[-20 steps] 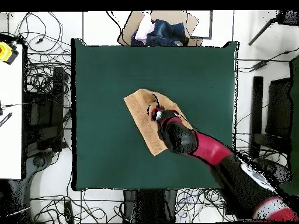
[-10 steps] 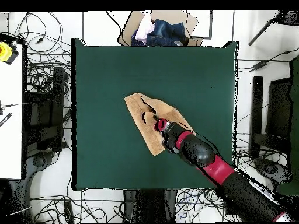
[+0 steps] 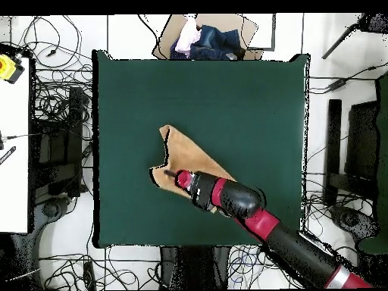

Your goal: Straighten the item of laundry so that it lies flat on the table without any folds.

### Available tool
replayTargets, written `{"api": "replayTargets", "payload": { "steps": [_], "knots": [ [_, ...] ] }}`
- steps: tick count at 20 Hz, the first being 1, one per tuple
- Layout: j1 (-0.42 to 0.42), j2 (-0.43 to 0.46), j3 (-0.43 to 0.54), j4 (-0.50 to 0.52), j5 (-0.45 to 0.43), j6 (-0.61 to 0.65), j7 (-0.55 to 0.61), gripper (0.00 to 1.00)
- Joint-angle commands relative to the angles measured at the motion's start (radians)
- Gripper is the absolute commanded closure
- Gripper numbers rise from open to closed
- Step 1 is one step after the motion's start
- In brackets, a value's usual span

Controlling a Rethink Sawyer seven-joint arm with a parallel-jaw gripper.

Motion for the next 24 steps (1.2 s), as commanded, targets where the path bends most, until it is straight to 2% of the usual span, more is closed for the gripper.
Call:
{"api": "replayTargets", "payload": {
  "steps": [1, 4, 8, 16, 24],
  "knots": [
    [0.007, 0.042, 0.036, -0.321, 0.041, 0.64, -0.247, 1.0],
    [0.041, 0.028, 0.019, -0.464, 0.016, 0.849, -0.286, 1.0],
    [0.04, 0.033, 0.033, -0.526, -0.002, 0.951, -0.257, 1.0],
    [0.024, 0.01, 0.076, -0.471, -0.003, 0.906, -0.153, 1.0],
    [0.016, 0.016, 0.058, -0.431, 0.036, 0.927, -0.093, 1.0]
  ]
}}
